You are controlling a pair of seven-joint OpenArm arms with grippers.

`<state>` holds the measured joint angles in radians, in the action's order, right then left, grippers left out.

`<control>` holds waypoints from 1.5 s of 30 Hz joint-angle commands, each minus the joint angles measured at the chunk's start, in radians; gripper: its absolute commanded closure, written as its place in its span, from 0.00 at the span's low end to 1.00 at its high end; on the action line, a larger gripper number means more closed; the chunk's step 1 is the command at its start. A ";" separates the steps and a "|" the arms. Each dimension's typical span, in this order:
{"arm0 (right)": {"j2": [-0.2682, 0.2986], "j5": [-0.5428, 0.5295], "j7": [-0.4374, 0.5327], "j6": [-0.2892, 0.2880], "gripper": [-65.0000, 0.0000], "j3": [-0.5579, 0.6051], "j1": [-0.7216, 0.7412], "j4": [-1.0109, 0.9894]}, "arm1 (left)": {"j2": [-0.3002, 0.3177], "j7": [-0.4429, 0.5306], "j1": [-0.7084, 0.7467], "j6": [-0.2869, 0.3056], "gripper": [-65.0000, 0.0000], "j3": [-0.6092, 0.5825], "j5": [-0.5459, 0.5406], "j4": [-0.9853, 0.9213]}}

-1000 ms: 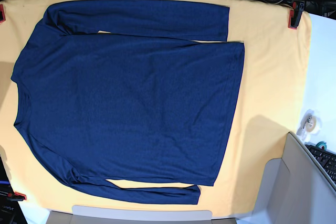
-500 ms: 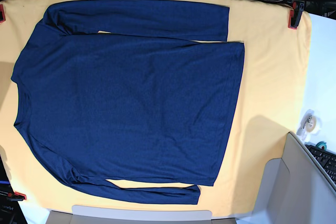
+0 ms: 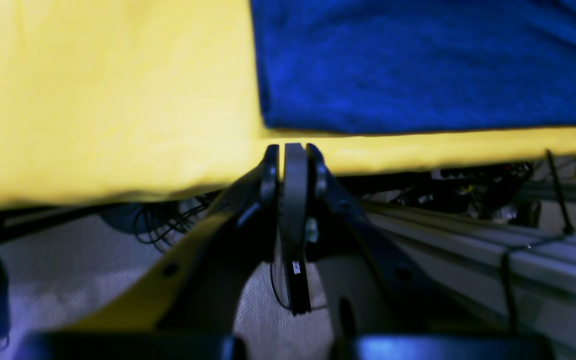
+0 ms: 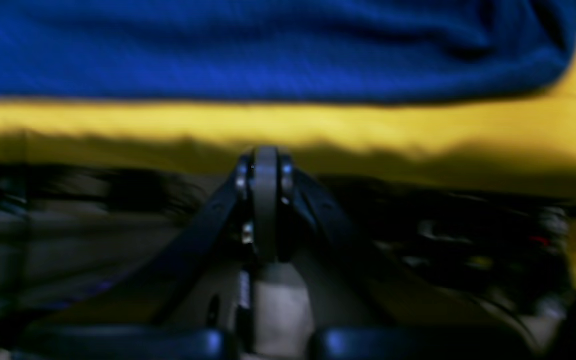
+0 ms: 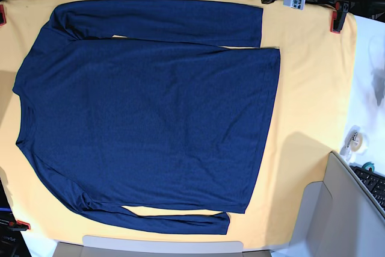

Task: Fold the T-shirt properly
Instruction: 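Move both grippers down to the shirt edge with the folded sleeve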

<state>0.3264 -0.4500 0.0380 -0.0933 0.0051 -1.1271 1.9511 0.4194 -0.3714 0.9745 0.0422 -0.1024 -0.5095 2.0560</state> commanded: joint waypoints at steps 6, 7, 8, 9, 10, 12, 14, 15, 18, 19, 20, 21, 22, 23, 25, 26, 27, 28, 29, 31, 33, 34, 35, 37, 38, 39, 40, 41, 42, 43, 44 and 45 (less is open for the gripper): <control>-0.003 -0.108 0.024 -0.072 1.00 0.000 0.048 0.024 | 0.011 -0.021 -0.052 0.195 1.00 0.008 -0.034 0.018; -0.005 -0.131 0.024 -0.090 1.00 0.000 0.051 0.024 | 0.009 -0.042 -0.064 0.215 1.00 0.008 -0.034 0.018; -0.006 -0.158 0.023 -0.107 1.00 -0.001 0.057 0.029 | 0.008 -0.061 -0.082 0.232 1.00 0.007 -0.036 0.018; -0.008 -0.185 0.021 -0.124 1.00 -0.001 0.063 0.029 | 0.003 -0.073 -0.096 0.246 1.00 0.007 -0.045 0.018; -0.008 -0.212 0.020 -0.141 1.00 -0.001 0.069 0.031 | 0.000 -0.085 -0.111 0.256 1.00 0.007 -0.059 0.018; -0.008 -0.287 0.018 -0.171 1.00 -0.003 0.078 0.031 | -0.003 -0.113 -0.133 0.275 1.00 0.005 -0.104 0.018; -0.006 -0.355 0.017 -0.211 1.00 0.000 0.089 0.031 | -0.001 -0.139 -0.154 0.322 0.99 0.011 -0.163 0.018; -0.005 -0.382 0.017 -0.231 1.00 -0.001 0.091 0.031 | -0.001 -0.153 -0.167 0.354 0.97 0.013 -0.188 0.018; -0.002 -0.419 0.017 -0.285 1.00 -0.003 0.092 0.031 | -0.001 -0.206 -0.199 0.411 0.90 0.013 -0.235 0.018; -0.002 -0.421 0.017 -0.294 1.00 -0.004 0.092 0.031 | -0.001 -0.222 -0.205 0.413 0.88 0.013 -0.246 0.018; -0.002 -0.421 0.017 -0.297 1.00 -0.004 0.092 0.029 | -0.001 -0.234 -0.208 0.413 0.86 0.013 -0.251 0.018; 0.000 -0.421 0.017 -0.299 1.00 -0.012 0.092 0.029 | -0.001 -0.243 -0.213 0.413 0.84 0.013 -0.252 0.018; 0.000 -0.421 0.017 -0.300 1.00 -0.020 0.091 0.027 | -0.001 -0.249 -0.214 0.413 0.83 0.013 -0.252 0.018; 0.000 -0.421 0.017 -0.300 1.00 -0.027 0.088 0.026 | -0.001 -0.251 -0.214 0.414 0.83 0.011 -0.252 0.018; 0.000 -0.427 0.017 -0.300 1.00 -0.058 0.081 0.024 | 0.000 -0.251 -0.222 0.414 0.82 0.007 -0.254 0.018; -0.002 -0.428 0.015 -0.300 1.00 -0.084 0.069 0.023 | 0.005 -0.251 -0.223 0.414 0.82 0.003 -0.254 0.018; -0.006 -0.428 0.015 -0.300 1.00 -0.107 0.060 0.023 | 0.019 -0.251 -0.223 0.414 0.82 0.003 -0.254 0.018; -0.008 -0.428 0.015 -0.300 1.00 -0.132 0.054 0.023 | 0.026 -0.251 -0.223 0.414 0.82 0.002 -0.254 0.018; -0.008 -0.432 0.012 -0.300 1.00 -0.152 0.048 0.023 | 0.026 -0.251 -0.225 0.414 0.82 0.002 -0.255 0.018; -0.008 -0.473 -0.037 -0.300 1.00 -0.205 0.045 0.008 | 0.028 -0.251 -0.226 0.416 0.82 0.002 -0.255 0.018; -0.008 -0.556 -0.115 -0.303 1.00 -0.271 0.049 -0.023 | 0.028 -0.251 -0.226 0.416 0.82 0.002 -0.255 0.018; -0.008 -0.606 -0.160 -0.323 0.99 -0.316 0.058 -0.048 | 0.029 -0.251 -0.228 0.416 0.82 0.002 -0.255 0.018; -0.010 -0.660 -0.206 -0.374 0.97 -0.360 0.072 -0.077 | 0.029 -0.251 -0.228 0.416 0.82 0.002 -0.255 0.018; -0.011 -0.766 -0.309 -0.477 0.91 -0.448 0.097 -0.146 | 0.029 -0.251 -0.228 0.416 0.82 0.002 -0.255 0.016; -0.013 -0.817 -0.375 -0.520 0.86 -0.498 0.109 -0.184 | 0.028 -0.251 -0.228 0.416 0.82 0.002 -0.255 0.015; -0.022 -0.860 -0.433 -0.541 0.83 -0.543 0.124 -0.216 | 0.028 -0.251 -0.228 0.416 0.82 0.002 -0.255 0.015; -0.036 -0.892 -0.494 -0.553 0.79 -0.594 0.143 -0.247 | 0.028 -0.251 -0.228 0.416 0.82 0.002 -0.255 0.015; -0.048 -0.909 -0.556 -0.560 0.77 -0.644 0.158 -0.270 | 0.028 -0.251 -0.231 0.416 0.82 0.002 -0.255 0.015; -0.066 -0.910 -0.617 -0.560 0.76 -0.706 0.177 -0.289 | 0.028 -0.251 -0.237 0.416 0.82 0.002 -0.255 0.015; -0.082 -0.904 -0.669 -0.560 0.77 -0.750 0.196 -0.301 | 0.028 -0.251 -0.240 0.416 0.82 0.002 -0.255 0.015; -0.100 -0.890 -0.722 -0.560 0.78 -0.799 0.219 -0.313 | 0.028 -0.251 -0.240 0.416 0.82 0.002 -0.255 0.013; -0.115 -0.873 -0.766 -0.560 0.79 -0.845 0.239 -0.324 | 0.028 -0.251 -0.240 0.416 0.82 0.002 -0.255 0.013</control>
<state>0.1970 -1.3048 -0.7544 -0.6224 -0.8375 -0.8757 1.6150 0.4408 -0.6369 0.7277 0.4480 -0.1032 -0.7483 2.0556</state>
